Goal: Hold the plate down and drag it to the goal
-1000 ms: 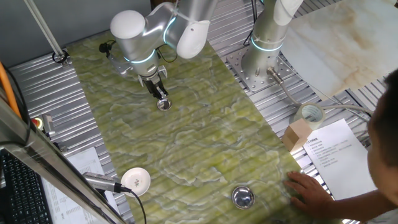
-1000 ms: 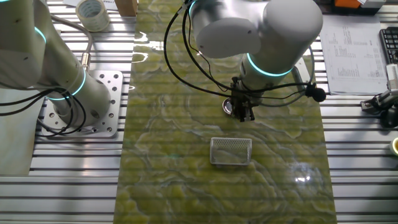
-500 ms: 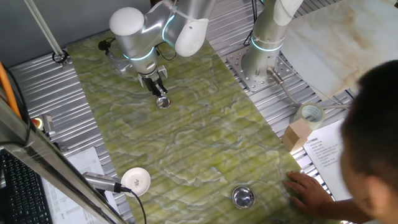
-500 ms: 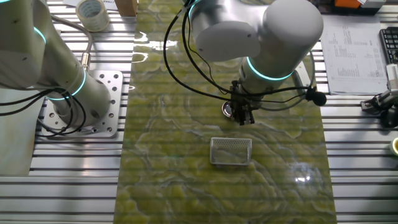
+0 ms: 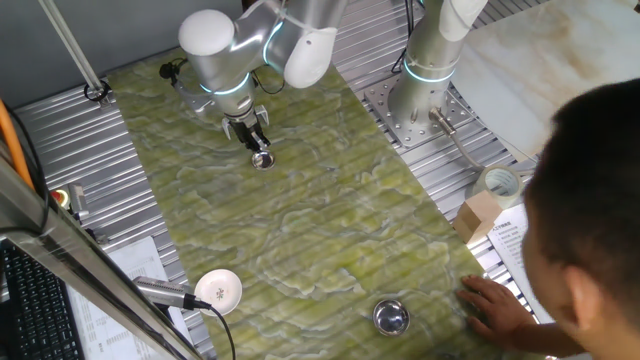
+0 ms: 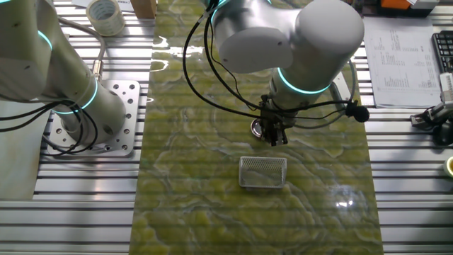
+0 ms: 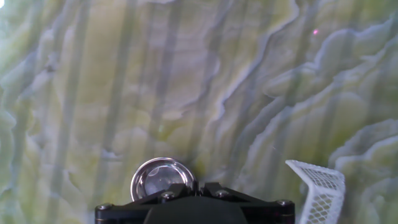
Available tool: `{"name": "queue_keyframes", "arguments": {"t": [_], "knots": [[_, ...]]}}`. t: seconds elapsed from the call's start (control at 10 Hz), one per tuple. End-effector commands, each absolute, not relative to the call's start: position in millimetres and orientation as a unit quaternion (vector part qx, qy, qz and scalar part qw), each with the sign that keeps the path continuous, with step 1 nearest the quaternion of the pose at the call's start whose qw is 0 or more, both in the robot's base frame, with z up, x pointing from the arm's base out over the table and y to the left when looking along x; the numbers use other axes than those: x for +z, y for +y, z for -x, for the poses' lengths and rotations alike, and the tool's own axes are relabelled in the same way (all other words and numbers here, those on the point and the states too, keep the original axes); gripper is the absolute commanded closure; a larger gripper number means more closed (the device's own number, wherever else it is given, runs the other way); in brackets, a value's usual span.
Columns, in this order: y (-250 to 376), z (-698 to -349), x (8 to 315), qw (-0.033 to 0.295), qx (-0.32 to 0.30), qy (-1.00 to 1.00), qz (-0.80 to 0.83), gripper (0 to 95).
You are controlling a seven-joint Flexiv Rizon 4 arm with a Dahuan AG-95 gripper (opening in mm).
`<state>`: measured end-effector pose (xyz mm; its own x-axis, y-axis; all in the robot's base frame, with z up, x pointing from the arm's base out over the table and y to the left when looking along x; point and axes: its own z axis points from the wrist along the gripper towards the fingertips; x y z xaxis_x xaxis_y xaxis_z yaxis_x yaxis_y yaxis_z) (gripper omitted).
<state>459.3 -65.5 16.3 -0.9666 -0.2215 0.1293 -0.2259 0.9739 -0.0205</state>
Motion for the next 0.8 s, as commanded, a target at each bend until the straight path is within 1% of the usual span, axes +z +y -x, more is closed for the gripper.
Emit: {"name": "queue_keyframes", "arguments": {"t": [0.1, 0.8], "knots": [[-69.5, -457.7, 16.3, 0.063, 0.019, -0.991, -0.118, 95.0], [-92.0, -449.7, 18.2, 0.064, 0.023, -0.988, -0.142, 95.0]]}}
